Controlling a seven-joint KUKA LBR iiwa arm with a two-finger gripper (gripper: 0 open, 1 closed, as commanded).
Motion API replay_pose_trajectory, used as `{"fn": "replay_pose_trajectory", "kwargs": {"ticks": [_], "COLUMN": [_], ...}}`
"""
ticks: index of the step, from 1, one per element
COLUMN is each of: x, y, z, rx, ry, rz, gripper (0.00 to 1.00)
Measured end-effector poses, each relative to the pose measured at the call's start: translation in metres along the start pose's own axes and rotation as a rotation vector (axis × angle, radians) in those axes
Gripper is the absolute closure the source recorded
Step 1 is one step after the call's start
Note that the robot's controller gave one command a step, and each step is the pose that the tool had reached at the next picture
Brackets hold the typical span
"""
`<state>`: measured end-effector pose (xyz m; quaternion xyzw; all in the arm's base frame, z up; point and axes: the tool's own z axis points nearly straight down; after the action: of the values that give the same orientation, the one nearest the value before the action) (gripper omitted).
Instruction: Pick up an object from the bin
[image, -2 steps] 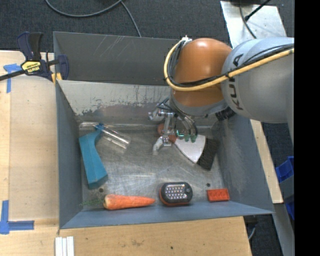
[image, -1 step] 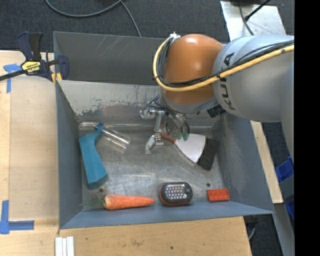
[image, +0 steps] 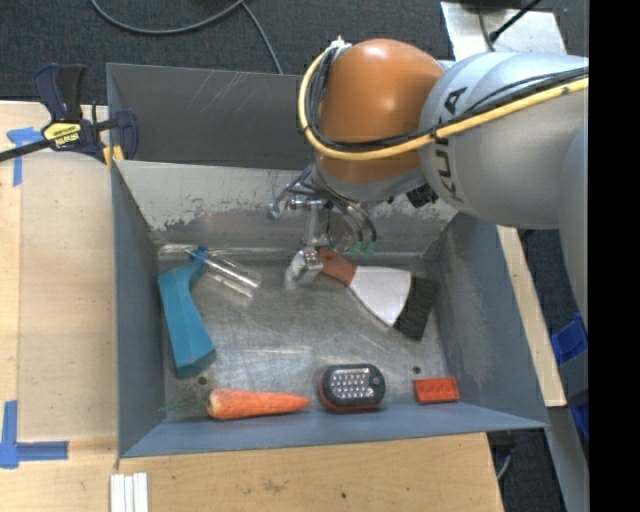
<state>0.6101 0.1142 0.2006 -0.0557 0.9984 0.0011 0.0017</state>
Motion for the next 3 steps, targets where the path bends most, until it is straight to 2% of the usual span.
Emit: {"fn": "replay_pose_trajectory", "kwargs": {"ticks": [2,3], "x": [0.005,-0.005], "y": [-0.037,-0.040], "z": [-0.012,-0.019], "rx": [0.002,0.002], "ry": [0.001,0.000], "rz": [0.153,0.008], "gripper": [0.00,0.00]}}
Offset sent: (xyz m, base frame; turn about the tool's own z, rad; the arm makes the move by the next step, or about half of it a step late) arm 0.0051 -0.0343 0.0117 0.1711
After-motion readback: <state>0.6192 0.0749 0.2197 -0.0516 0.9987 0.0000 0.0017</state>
